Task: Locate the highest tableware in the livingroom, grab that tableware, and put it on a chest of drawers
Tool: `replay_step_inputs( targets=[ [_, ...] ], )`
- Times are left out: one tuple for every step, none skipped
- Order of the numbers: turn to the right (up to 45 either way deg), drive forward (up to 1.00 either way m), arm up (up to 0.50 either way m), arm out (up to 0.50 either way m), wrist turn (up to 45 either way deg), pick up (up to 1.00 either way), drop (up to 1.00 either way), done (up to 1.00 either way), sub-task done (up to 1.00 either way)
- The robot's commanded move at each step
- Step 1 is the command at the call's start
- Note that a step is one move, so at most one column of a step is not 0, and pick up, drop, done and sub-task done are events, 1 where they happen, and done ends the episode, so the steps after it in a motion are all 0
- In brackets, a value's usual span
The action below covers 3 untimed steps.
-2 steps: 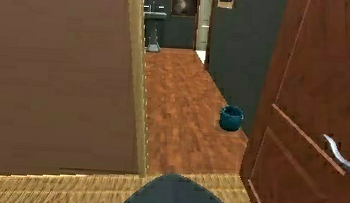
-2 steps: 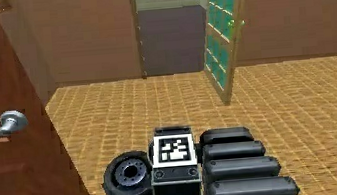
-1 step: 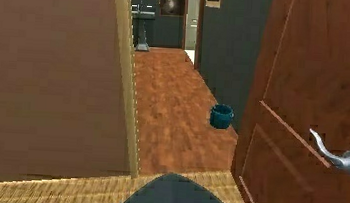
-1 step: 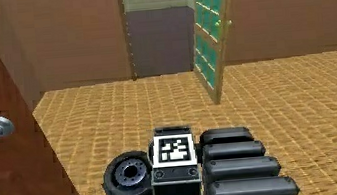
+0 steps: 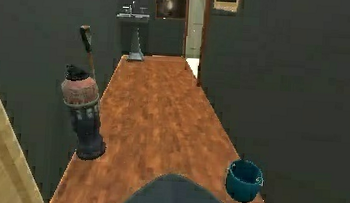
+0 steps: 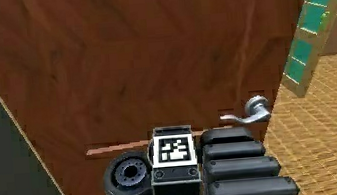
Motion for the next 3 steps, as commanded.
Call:
replay_step_inputs(
  targets=[
    [0.0,1.00,0.00,0.00,0.0,0.00,0.00,0.00,0.00],
    [0.0,1.00,0.00,0.00,0.0,0.00,0.00,0.00,0.00],
    [0.0,1.00,0.00,0.00,0.0,0.00,0.00,0.00,0.00]
  ],
)
